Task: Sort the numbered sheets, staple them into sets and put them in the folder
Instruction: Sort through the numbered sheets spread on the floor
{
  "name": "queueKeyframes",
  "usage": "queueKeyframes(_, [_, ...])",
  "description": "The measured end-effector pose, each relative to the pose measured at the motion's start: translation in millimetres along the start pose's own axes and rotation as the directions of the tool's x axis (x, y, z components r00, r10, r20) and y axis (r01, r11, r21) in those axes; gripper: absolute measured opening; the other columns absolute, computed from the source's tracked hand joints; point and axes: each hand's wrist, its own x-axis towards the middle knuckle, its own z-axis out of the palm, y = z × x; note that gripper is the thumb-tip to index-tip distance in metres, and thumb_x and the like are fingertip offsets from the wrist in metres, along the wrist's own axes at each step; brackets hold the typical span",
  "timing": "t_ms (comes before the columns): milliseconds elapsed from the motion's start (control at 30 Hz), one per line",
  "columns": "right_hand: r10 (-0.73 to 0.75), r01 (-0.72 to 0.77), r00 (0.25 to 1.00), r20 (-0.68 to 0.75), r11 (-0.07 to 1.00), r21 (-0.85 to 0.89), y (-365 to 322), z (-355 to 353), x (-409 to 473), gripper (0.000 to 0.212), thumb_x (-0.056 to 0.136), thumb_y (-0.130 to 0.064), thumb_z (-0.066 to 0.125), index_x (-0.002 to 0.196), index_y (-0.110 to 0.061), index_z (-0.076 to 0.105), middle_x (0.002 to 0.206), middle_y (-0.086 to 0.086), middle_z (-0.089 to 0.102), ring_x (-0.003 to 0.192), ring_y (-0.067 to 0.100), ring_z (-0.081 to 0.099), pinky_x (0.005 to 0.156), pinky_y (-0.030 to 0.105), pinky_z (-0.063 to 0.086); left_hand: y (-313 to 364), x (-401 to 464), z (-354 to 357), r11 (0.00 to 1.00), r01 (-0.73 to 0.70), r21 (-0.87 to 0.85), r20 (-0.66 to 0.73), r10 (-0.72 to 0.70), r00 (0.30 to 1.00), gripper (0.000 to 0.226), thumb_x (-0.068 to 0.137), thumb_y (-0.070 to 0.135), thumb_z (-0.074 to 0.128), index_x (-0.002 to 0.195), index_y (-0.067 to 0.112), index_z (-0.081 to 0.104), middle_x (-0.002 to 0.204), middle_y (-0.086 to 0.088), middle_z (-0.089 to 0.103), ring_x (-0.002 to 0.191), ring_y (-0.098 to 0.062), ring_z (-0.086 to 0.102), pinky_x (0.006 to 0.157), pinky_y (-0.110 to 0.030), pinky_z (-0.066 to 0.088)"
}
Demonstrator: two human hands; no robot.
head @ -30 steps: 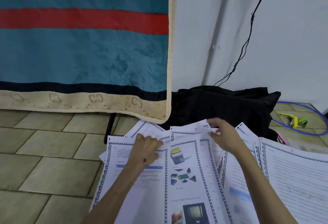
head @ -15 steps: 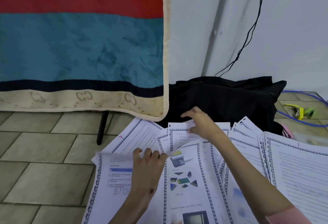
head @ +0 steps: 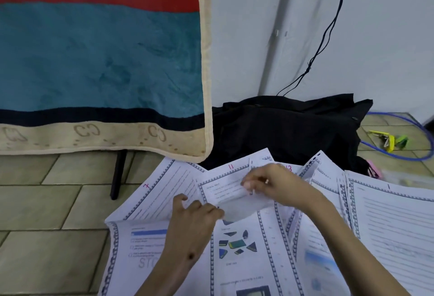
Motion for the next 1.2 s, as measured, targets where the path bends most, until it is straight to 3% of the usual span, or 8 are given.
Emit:
queueKeyframes(167, [0.191, -0.221, 0.972, -0.134, 0.938, -0.265, 39, -20, 56, 0.039, 0.083, 0.010, 0.049, 0.105, -0.016, 0.068, 0.114, 0.008, 0.064, 0.098, 0.026, 0.064, 0.088, 0.038, 0.054, 4, -8, 1, 0.997, -0.050, -0.050, 0.014, 0.051, 0.999, 0.042, 0.027, 0.004, 0.087, 0.056, 0.027, 0.066, 0.048, 0.013, 0.061, 0.042, -0.008, 0.057, 0.081, -0.037, 0.032])
queueKeyframes(333, [0.242, -0.237, 0.970, -0.003, 0.945, -0.225, 47, -27, 59, 0.059, 0.078, 0.004, 0.065, 0.130, -0.020, 0.053, 0.130, 0.001, 0.058, 0.118, 0.020, 0.055, 0.099, 0.034, 0.047, 4, -12, 2, 0.995, -0.050, -0.083, 0.051, 0.054, 0.997, 0.044, 0.025, 0.005, 0.087, 0.055, 0.027, 0.064, 0.050, 0.015, 0.062, 0.043, -0.006, 0.057, 0.081, -0.036, 0.039])
queueKeyframes(533, [0.098, -0.100, 0.995, -0.027, 0.993, -0.066, 38, -31, 27, 0.010, 0.080, -0.030, 0.072, 0.085, -0.022, 0.070, 0.096, 0.001, 0.070, 0.098, 0.019, 0.064, 0.088, 0.033, 0.051, 9, -7, -18, 0.982, 0.046, -0.182, 0.178, -0.013, 0.984, 0.040, 0.021, 0.031, 0.090, 0.053, 0.033, 0.066, 0.074, 0.017, 0.070, 0.062, -0.001, 0.066, 0.065, -0.037, 0.055])
queueKeyframes(633, [0.077, -0.077, 0.997, -0.002, 0.996, 0.049, 27, -36, 1, 0.035, 0.088, -0.044, 0.059, 0.076, -0.014, 0.073, 0.081, 0.001, 0.073, 0.084, 0.016, 0.068, 0.081, 0.028, 0.054, 8, 5, -36, 0.978, 0.080, -0.191, 0.214, -0.038, 0.976, 0.027, 0.053, 0.044, 0.083, 0.071, 0.031, 0.067, 0.110, 0.018, 0.064, 0.095, 0.002, 0.064, 0.090, -0.044, 0.047])
queueKeyframes(700, [0.108, -0.108, 0.994, 0.006, 0.990, 0.094, 24, -33, -6, 0.041, 0.092, -0.047, 0.048, 0.083, -0.016, 0.073, 0.074, -0.001, 0.073, 0.072, 0.009, 0.068, 0.074, 0.021, 0.050, 7, 16, -35, 0.984, 0.072, -0.162, 0.274, -0.025, 0.961, 0.015, 0.089, 0.037, 0.053, 0.097, 0.027, 0.060, 0.119, 0.018, 0.058, 0.107, -0.004, 0.057, 0.110, -0.038, 0.024])
queueKeyframes(833, [0.085, -0.087, 0.995, -0.054, 0.996, -0.034, 21, -23, 14, 0.028, 0.098, -0.037, 0.040, 0.109, -0.023, 0.063, 0.071, -0.001, 0.068, 0.052, 0.013, 0.059, 0.064, 0.026, 0.050, 9, 18, -35, 0.992, 0.065, -0.108, 0.314, -0.028, 0.949, 0.021, 0.097, 0.030, 0.035, 0.106, 0.020, 0.052, 0.101, 0.002, 0.068, 0.091, -0.018, 0.062, 0.102, -0.029, 0.030])
queueKeyframes(1033, [0.023, 0.010, 0.996, 0.089, 0.935, -0.354, 6, 0, 62, 0.044, 0.100, -0.043, 0.024, 0.127, -0.026, 0.055, 0.127, -0.001, 0.055, 0.122, 0.020, 0.044, 0.103, 0.039, 0.028, 16, 5, -29, 0.993, 0.084, -0.080, 0.380, -0.048, 0.924, 0.020, 0.098, 0.020, 0.037, 0.114, 0.017, 0.049, 0.111, -0.002, 0.066, 0.099, -0.021, 0.062, 0.095, -0.030, 0.034])
queueKeyframes(1200, [-0.031, 0.031, 1.000, 0.005, 0.923, -0.383, 1, 2, 66, 0.052, 0.100, -0.046, 0.018, 0.106, -0.022, 0.064, 0.102, -0.001, 0.053, 0.109, 0.015, 0.040, 0.101, 0.039, 0.024, 13, -3, -29, 0.978, 0.111, -0.177, 0.200, -0.075, 0.977, 0.022, 0.080, 0.030, 0.068, 0.098, 0.020, 0.060, 0.094, 0.003, 0.068, 0.085, -0.013, 0.064, 0.074, -0.023, 0.045])
